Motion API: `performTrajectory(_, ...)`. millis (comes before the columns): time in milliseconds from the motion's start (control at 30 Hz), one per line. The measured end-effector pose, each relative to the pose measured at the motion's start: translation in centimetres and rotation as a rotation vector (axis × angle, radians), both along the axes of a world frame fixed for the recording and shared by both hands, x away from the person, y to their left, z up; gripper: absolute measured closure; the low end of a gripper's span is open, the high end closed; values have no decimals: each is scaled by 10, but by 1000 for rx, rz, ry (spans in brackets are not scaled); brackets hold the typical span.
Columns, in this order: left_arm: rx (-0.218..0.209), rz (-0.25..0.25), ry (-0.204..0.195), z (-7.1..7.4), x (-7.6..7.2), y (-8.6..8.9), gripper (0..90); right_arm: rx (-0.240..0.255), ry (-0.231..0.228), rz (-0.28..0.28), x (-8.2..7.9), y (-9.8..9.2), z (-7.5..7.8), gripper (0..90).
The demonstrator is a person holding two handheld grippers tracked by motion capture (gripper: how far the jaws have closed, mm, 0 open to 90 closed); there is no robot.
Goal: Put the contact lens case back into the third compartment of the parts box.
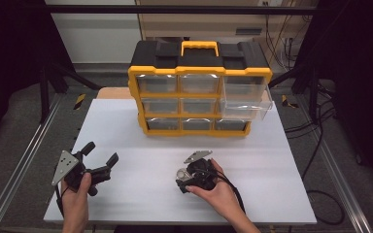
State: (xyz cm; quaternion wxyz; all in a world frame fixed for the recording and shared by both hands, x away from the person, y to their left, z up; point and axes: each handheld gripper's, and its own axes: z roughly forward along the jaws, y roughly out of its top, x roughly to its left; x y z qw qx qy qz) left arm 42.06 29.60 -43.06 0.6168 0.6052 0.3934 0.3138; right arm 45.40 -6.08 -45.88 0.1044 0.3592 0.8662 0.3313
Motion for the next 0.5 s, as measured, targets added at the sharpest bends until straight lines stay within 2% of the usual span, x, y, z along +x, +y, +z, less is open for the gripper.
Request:
performTrajectory(100,-1,0,1,0,0,0,8,-12,-7,11,1,3,-3,188)
performTrajectory(233,0,-2,-1,0,0,0,8,-29,7,14,0,4,-8,267)
performTrajectory(500,6,-4,0,0,0,-2,8,-48,11,22,-2,6,-12,314)
